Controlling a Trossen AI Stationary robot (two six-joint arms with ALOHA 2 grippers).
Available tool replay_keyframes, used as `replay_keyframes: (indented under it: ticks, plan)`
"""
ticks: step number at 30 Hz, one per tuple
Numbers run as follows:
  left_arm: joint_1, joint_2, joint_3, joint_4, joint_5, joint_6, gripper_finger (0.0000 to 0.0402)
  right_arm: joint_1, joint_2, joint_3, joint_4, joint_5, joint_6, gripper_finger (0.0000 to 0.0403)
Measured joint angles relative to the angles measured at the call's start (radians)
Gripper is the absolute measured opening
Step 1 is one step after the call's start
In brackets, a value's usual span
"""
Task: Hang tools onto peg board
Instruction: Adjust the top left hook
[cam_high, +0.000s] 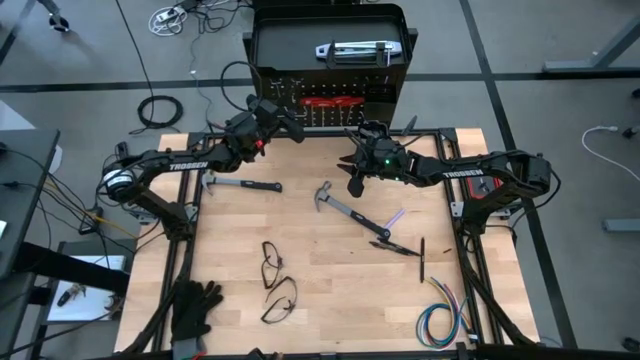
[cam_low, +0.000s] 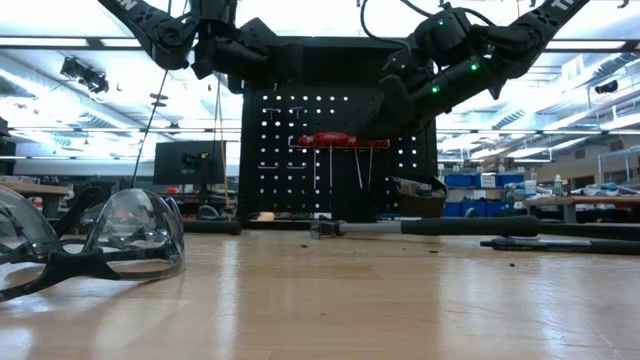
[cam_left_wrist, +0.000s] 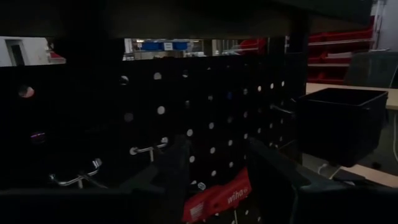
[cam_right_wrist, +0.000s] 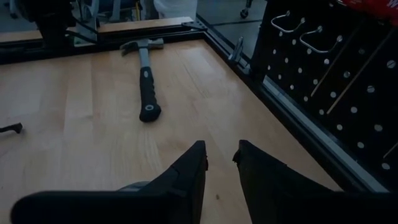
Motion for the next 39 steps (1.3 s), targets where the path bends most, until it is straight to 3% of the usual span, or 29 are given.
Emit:
replay_keyframes:
  ticks: [14,21,25,29,34,39]
  plan:
    - [0.000,0.000,0.000,-0.015,0.068,-0.079,0.0154,0.000,0.000,0.000,-0.001,0.000,-0.003,0.0101]
    - [-0.020,0.024,-0.018,-0.144,0.239,-0.118,0.0153,-0.001,0.000,0.000,-0.002,0.001,-0.006,0.0100]
    - [-0.018,-0.005,-0.002,-0.075,0.067,-0.052,0.0153,-0.005,0.000,0.000,-0.005,0.001,-0.005,0.0099]
    - [-0.029,-0.021,-0.007,-0.080,0.018,0.014,0.0153,-0.006,0.000,0.000,-0.008,0.001,-0.001,0.0099]
    - [-0.051,-0.105,-0.003,-0.049,-0.160,0.167,0.0151,-0.005,0.000,0.000,-0.008,0.001,0.000,0.0100]
    - [-0.061,-0.230,-0.002,-0.095,-0.211,0.240,0.0151,-0.006,0.000,0.000,-0.008,0.001,0.000,0.0098]
